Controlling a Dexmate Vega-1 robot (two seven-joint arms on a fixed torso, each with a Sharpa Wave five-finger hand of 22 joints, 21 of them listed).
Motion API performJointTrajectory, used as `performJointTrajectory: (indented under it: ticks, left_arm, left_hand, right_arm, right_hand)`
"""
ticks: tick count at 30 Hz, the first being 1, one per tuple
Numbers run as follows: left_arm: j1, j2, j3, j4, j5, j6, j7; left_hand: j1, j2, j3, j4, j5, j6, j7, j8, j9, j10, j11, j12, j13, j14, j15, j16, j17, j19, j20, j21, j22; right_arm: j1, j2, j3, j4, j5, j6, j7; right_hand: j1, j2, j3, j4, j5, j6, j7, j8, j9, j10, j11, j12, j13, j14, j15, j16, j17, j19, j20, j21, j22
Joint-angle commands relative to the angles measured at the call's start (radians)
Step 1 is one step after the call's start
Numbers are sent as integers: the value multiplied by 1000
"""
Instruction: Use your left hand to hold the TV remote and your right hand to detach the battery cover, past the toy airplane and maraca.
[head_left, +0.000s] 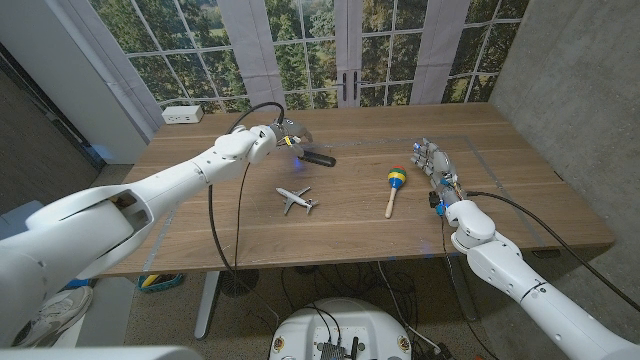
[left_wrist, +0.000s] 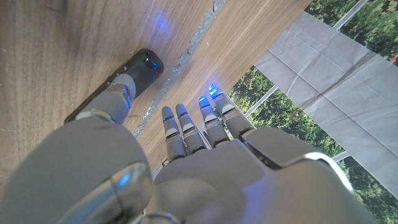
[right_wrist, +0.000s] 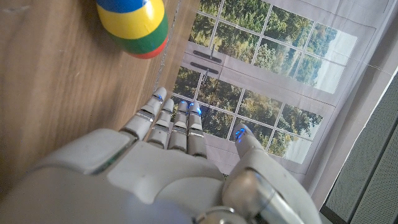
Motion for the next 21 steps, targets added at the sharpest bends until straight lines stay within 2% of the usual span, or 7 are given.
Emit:
performJointTrajectory:
  ticks: [1,14,21]
  left_arm:
    - [-11,-18,20,56,-9,-35,28]
    - [-31,-47,31,138,-63,-93,58]
    - [-46,-65,43,178,-87,-106,54]
  left_hand:
    - [22,-7,-16,4,-6,13,9,9,6,8,1,-1,6,26,-129,10,3,21,-1,2,6]
    - [40,-1,-36,13,-7,24,21,10,7,8,3,-7,7,47,-133,15,6,37,1,2,8]
    - [54,8,-54,16,-8,72,37,25,7,33,-1,-3,7,60,-134,16,8,43,1,0,9]
  right_arm:
    - [5,5,-4,4,-3,-5,-5]
    - [6,8,-5,4,-6,-10,-13]
    - [5,5,-5,0,-9,-12,-17]
  right_hand:
    - [-3,5,2,-4,-4,10,2,7,6,13,2,4,3,11,0,7,4,7,-1,-2,1]
    - [-5,5,1,-5,-4,17,2,7,7,18,1,5,4,14,0,9,8,7,-1,-3,1]
    - [-6,5,1,-5,-4,17,1,6,7,20,3,5,5,15,0,10,11,8,-1,-3,2]
